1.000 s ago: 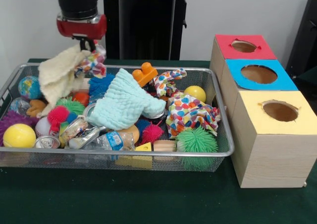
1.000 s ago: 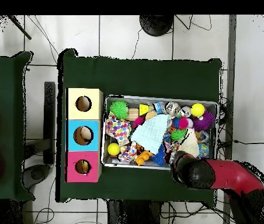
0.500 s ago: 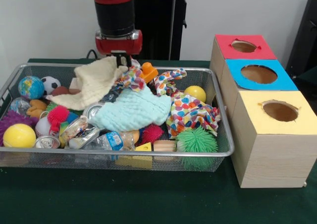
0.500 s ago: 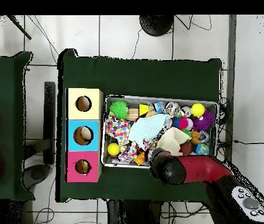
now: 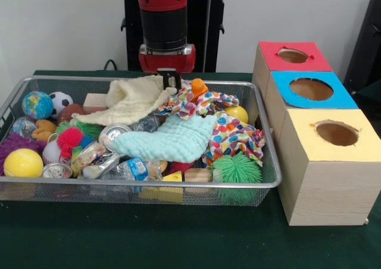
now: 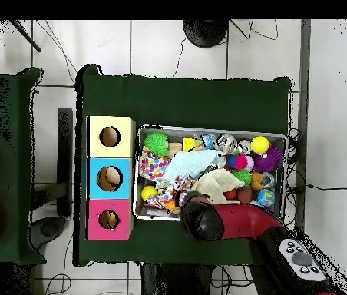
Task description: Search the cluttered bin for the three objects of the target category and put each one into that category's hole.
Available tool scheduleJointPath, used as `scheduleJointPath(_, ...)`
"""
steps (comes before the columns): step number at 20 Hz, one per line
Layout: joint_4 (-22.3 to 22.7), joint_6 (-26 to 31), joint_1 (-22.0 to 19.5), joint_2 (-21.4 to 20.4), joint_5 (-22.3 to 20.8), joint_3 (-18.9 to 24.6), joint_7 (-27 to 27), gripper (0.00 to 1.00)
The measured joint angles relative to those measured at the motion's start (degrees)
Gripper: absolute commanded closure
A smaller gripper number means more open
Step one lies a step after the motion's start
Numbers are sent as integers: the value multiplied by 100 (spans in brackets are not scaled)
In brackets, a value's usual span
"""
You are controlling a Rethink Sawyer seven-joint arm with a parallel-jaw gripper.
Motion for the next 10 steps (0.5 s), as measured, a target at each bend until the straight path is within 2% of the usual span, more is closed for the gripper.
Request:
scheduleJointPath(2,-2,-4,141,-1,126,-100,0,100)
scheduleJointPath(3,-2,-2,245,1,282,-195,0,0)
scheduleJointPath(10,0,-1,306,20,423,-331,0,0)
